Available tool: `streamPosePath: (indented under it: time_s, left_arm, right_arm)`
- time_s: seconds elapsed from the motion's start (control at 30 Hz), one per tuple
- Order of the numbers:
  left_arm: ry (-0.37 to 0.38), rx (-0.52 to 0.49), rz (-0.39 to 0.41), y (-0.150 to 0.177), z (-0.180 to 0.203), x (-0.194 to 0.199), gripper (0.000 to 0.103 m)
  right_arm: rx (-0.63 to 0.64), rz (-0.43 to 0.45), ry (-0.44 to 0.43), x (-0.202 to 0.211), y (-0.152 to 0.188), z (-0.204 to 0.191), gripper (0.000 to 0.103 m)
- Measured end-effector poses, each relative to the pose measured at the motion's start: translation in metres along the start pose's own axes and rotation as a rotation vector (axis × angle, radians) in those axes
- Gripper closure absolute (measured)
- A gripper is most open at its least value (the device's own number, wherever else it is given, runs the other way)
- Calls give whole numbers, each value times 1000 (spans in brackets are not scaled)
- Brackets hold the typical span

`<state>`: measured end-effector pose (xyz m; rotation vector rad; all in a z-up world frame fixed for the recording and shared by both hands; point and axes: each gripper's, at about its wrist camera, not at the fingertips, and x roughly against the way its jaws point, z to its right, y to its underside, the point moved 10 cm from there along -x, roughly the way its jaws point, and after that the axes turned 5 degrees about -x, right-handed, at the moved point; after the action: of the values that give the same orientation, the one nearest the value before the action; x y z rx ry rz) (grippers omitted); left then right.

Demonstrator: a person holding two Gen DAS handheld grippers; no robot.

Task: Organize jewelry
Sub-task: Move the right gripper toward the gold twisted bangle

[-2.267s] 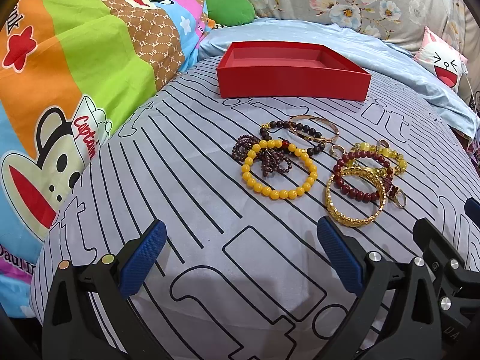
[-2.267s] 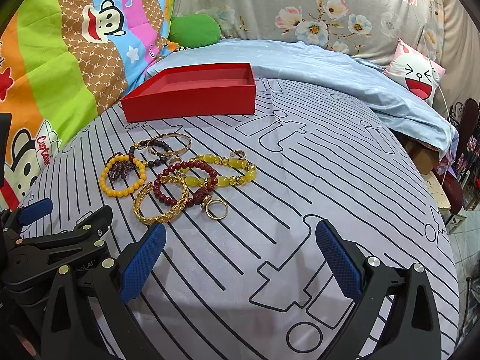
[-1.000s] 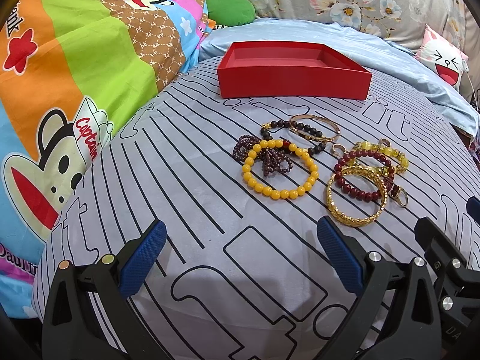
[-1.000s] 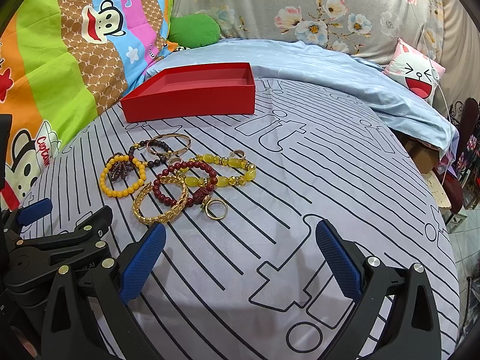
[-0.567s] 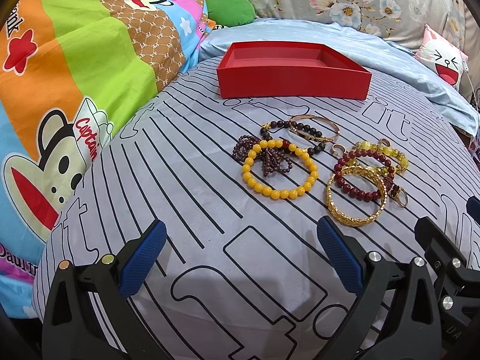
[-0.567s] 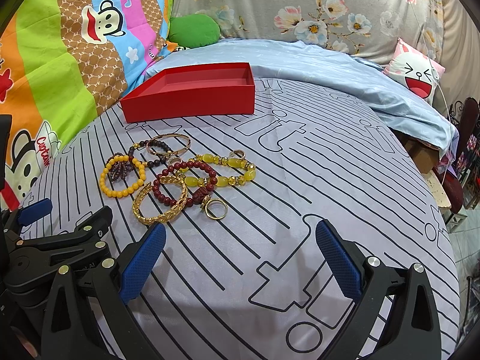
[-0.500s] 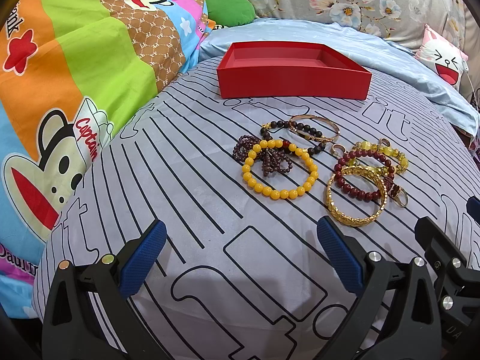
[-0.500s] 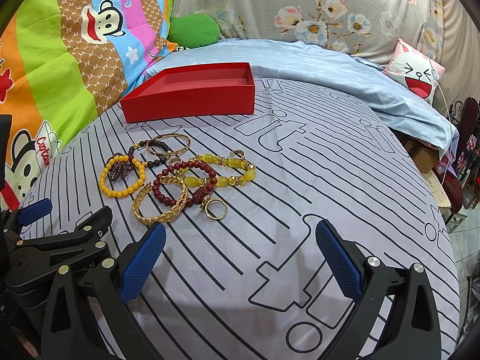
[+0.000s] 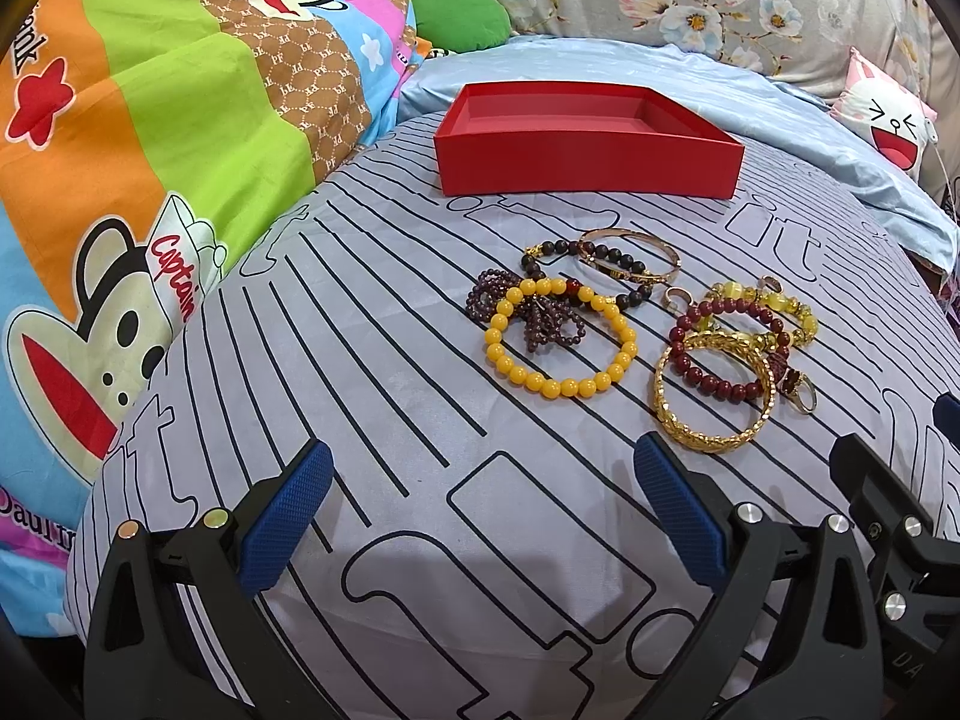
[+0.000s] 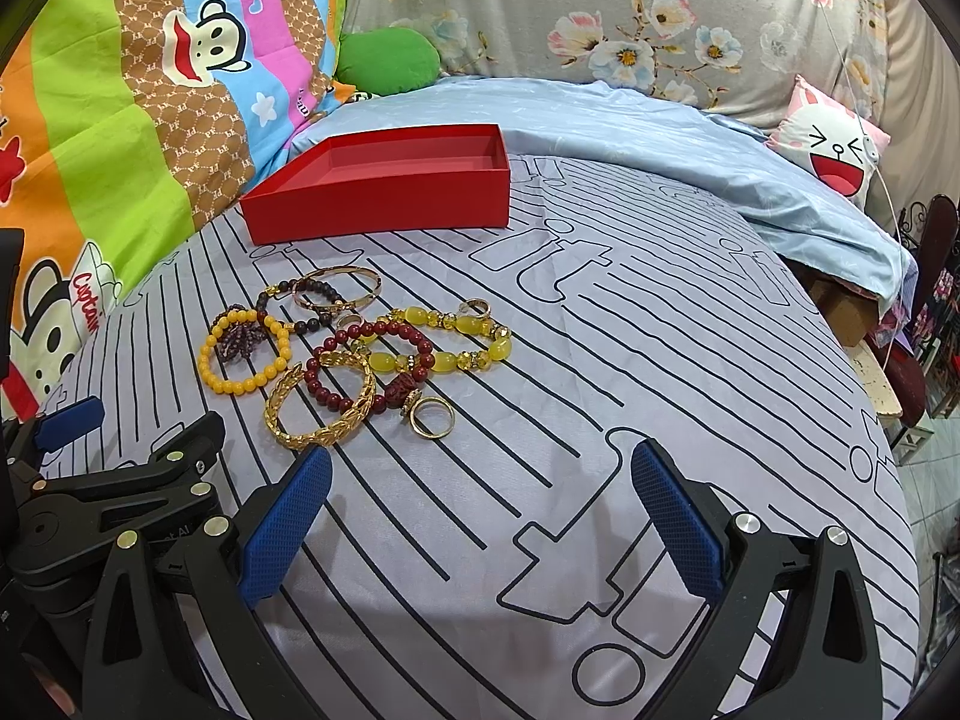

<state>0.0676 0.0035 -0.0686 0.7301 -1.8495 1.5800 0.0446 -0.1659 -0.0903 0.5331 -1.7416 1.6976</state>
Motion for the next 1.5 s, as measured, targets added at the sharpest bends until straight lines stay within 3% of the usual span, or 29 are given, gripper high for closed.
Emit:
streamPosePath:
  time_s: [0.3, 0.57, 0.93, 1.3, 1.4, 1.5]
  left_arm:
    - [9, 24, 7, 0, -5, -1, 7]
    - [4, 6, 20, -6, -21, 6, 7]
    - [-29, 67, 22, -6, -66, 8, 7]
    - [-26, 87, 0, 0, -81, -1, 7]
    - [-20, 84, 2, 1, -79, -1, 7]
    - [-14, 73, 7, 0, -75, -1, 7]
  right_arm:
    - [7, -18, -10, -9, 4, -5, 6]
    - [20, -36, -79, -17, 2, -29, 6]
    - [71, -65, -98, -36, -2, -68, 8]
    - [102, -126, -46, -56, 0, -80, 35]
    - [113, -120, -46, -55, 0, -79, 49]
    - [110, -121, -52, -54, 1, -77, 49]
